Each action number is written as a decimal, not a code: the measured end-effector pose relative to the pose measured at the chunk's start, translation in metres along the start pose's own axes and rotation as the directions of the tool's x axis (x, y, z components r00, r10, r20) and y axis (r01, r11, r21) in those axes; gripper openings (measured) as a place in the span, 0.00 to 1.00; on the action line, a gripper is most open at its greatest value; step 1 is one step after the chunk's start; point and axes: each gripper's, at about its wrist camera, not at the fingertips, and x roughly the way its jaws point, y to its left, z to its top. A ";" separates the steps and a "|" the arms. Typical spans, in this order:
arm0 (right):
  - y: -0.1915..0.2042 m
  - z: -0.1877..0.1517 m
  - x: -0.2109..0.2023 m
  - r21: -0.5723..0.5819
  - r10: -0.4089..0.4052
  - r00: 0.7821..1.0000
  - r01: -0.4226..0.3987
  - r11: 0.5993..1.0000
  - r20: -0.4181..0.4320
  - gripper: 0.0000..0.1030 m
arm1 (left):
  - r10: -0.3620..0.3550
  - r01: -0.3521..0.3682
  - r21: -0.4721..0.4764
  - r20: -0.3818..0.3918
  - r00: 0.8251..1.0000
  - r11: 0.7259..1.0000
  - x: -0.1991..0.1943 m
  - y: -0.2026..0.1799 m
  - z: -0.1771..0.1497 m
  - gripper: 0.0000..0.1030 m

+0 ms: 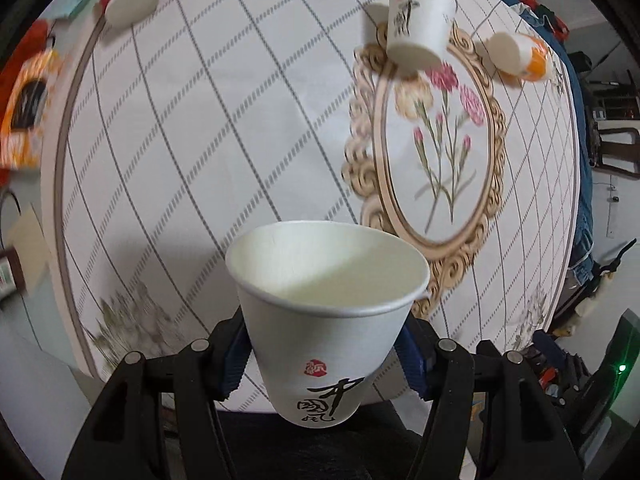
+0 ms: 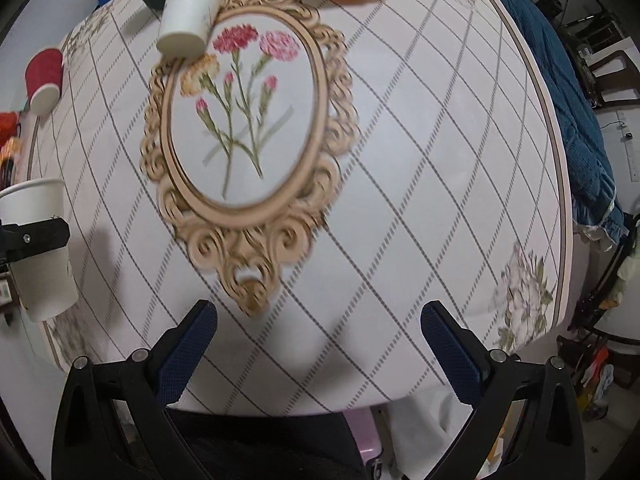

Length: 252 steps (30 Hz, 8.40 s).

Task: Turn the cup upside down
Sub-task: 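Carry the held calligraphy cup with the left gripper toward the right gripper, then close the right gripper on the cup while the left gripper keeps holding it, then open the left gripper to release the cup while the right gripper holds it, then carry the cup with the right gripper, turning its rim toward the table, then lower the cup rim-down onto the flower frame and open the right gripper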

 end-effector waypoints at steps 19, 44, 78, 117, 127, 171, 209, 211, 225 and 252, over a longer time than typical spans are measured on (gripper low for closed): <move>-0.047 -0.038 0.044 0.005 -0.034 0.996 0.035 0.999 -0.080 1.00 | 0.042 -0.042 -0.012 -0.066 0.997 0.999 0.070 -0.024 0.007 0.59; -0.042 -0.023 0.038 0.030 -0.034 0.997 0.036 0.999 -0.069 1.00 | 0.072 -0.071 0.023 -0.059 0.996 0.997 0.079 -0.046 0.039 0.83; 0.101 -0.057 -0.064 -0.119 0.123 0.985 -0.109 0.987 0.120 1.00 | 0.227 -0.218 -0.061 0.280 0.933 0.974 -0.065 0.090 -0.072 0.83; 0.132 -0.102 0.071 0.336 0.372 0.761 0.214 -0.917 0.531 0.95 | 0.260 -0.197 -0.403 0.108 0.960 0.894 0.047 0.133 -0.079 0.94; 0.136 -0.092 0.093 0.373 0.343 0.784 0.154 -0.915 0.517 0.83 | 0.252 -0.199 -0.406 0.081 0.964 0.892 0.056 0.145 -0.070 0.94; 0.232 -0.074 0.078 -0.441 0.101 0.852 0.363 -0.821 0.513 0.63 | 0.334 -0.280 -0.352 0.103 0.937 0.893 0.020 0.140 -0.037 0.94; 0.171 0.071 0.105 -0.712 -0.269 0.896 -0.071 0.699 -0.354 0.65 | 0.325 -0.277 -0.295 0.129 0.937 0.915 0.021 0.120 -0.021 0.94; 0.167 0.075 0.107 -0.695 -0.267 0.892 -0.070 0.715 -0.364 0.65 | 0.326 -0.278 -0.294 0.129 0.937 0.915 0.021 0.120 -0.022 0.94; 0.182 0.103 0.104 -0.668 -0.254 0.907 -0.040 0.743 -0.337 0.66 | 0.327 -0.281 -0.288 0.124 0.937 0.915 0.024 0.118 -0.027 0.94; 0.142 0.093 -0.003 -0.502 0.347 0.825 -0.091 0.860 0.446 0.60 | 0.296 -0.258 -0.261 0.117 0.948 0.930 0.015 0.090 -0.002 0.94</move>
